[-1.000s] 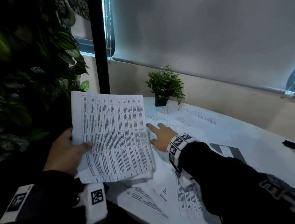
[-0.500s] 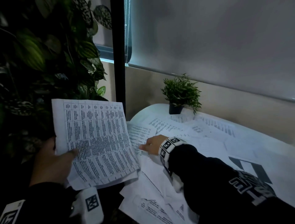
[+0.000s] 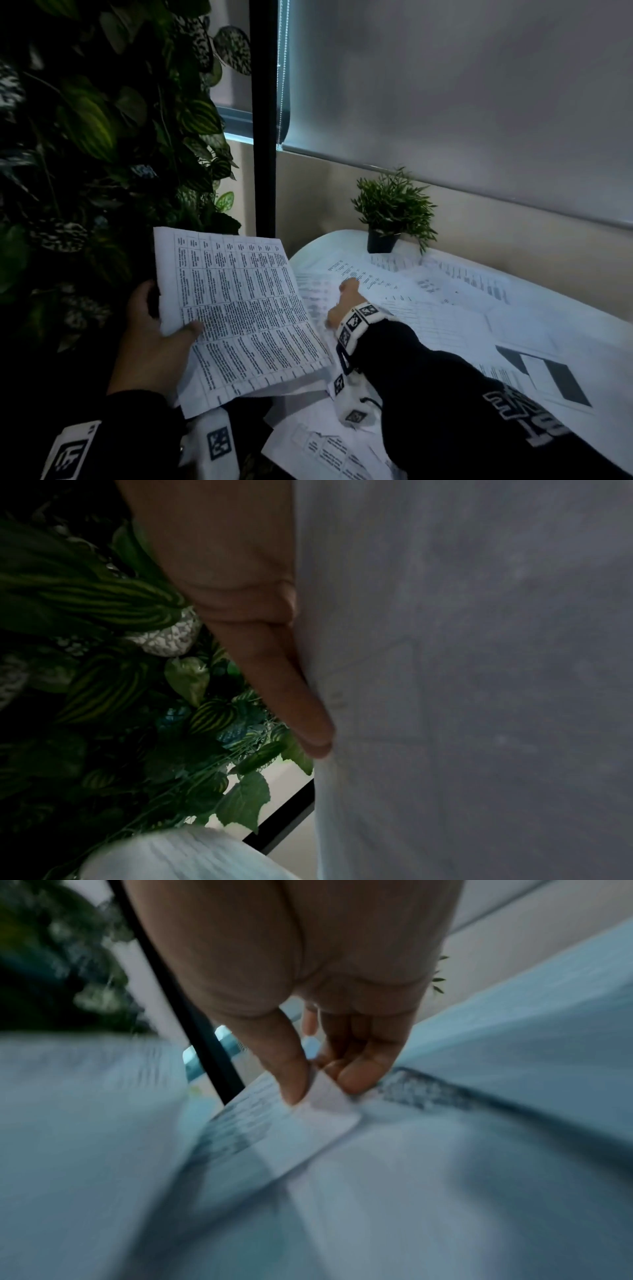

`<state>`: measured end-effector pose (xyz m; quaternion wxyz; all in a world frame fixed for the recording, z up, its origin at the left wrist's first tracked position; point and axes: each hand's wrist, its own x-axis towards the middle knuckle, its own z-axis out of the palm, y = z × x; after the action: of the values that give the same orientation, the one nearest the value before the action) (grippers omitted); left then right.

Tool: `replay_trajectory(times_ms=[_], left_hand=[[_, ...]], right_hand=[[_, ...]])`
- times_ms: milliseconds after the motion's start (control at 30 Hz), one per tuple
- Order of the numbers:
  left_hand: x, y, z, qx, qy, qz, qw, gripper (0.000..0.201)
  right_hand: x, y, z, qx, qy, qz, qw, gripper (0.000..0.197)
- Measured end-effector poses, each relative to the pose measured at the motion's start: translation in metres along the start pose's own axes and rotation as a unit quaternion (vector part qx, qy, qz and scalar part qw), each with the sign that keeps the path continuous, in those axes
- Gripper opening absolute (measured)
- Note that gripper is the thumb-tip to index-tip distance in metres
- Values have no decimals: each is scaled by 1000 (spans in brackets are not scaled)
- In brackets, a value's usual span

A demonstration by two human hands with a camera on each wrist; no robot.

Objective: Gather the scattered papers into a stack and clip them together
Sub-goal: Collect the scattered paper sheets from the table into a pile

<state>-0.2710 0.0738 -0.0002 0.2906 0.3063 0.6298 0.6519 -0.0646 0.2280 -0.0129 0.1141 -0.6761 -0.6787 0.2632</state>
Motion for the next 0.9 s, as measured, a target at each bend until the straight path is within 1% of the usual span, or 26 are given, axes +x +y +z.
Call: replay_trajectory(times_ms=[33,67,100,133,200,233,300,333,367,400,433,467,500,533,567,600,633,667,700,733,767,800,833,867,900], left_hand=[[-2,1,1,8,-3,6,1000,81],[-3,0,3,21,-22,18,999,83],[-4,-1,5,31,-50,19,998,80],[-6,-1,8,33,-76,16,996,71],[-11,1,18,15,-112,-16,994,51],[-15,2,25,8,-121,-42,992,45],[-25,6,39,7,-156,-66,985,41],[-30,7,46,6,-178,-70,981,42],[-32,7,50,2,-195,-73,978,43],[-34,8,54,-6,-204,-72,976,44],[-37,10,57,-7,-207,-70,976,45],[-39,11,59,-3,-203,-53,978,45],[-41,11,61,23,-193,-32,980,46],[-44,12,65,58,-177,-6,983,46],[-45,11,65,91,-161,12,983,45],[-45,10,66,109,-155,17,982,44],[-44,8,68,124,-165,14,978,39],[-43,7,72,103,-181,0,978,32],[-41,6,75,72,-194,-25,978,20],[-45,9,79,30,-205,-69,976,7],[-49,11,83,-9,-224,-107,969,27],[-54,12,85,-49,-253,-150,955,48],[-61,16,88,-95,-278,-189,937,60],[-70,18,91,-113,-312,-203,921,62],[-77,20,92,-122,-334,-196,914,56]], right_hand=[[3,3,-11,43,20,-2,999,49],[3,6,-25,108,58,-6,992,46],[3,10,-41,159,107,-23,981,46],[3,16,-62,186,151,-41,970,47],[1,33,-106,177,223,-79,955,50],[-3,43,-131,152,270,-103,945,45],[-11,58,-173,145,345,-174,911,34],[-16,65,-191,185,363,-211,889,33],[-28,68,-209,244,370,-237,865,37],[-40,72,-226,296,377,-249,842,40],[-55,73,-241,334,378,-248,827,42],[-67,74,-255,357,370,-244,822,42],[-78,74,-264,361,353,-244,828,44],[-85,75,-267,355,317,-252,843,47],[-90,75,-262,347,263,-266,860,50],[-93,76,-251,350,187,-287,872,51],[-93,77,-238,336,120,-301,885,51],[-92,77,-224,291,62,-313,902,47],[-91,76,-212,229,17,-319,919,36],[-90,74,-201,168,-24,-318,933,29],[-89,72,-192,115,-59,-317,940,25],[-87,70,-185,66,-80,-324,940,25],[-85,66,-179,14,-83,-342,936,26],[-84,62,-173,-32,-73,-357,931,26],[-82,57,-167,-63,-52,-367,927,27]])
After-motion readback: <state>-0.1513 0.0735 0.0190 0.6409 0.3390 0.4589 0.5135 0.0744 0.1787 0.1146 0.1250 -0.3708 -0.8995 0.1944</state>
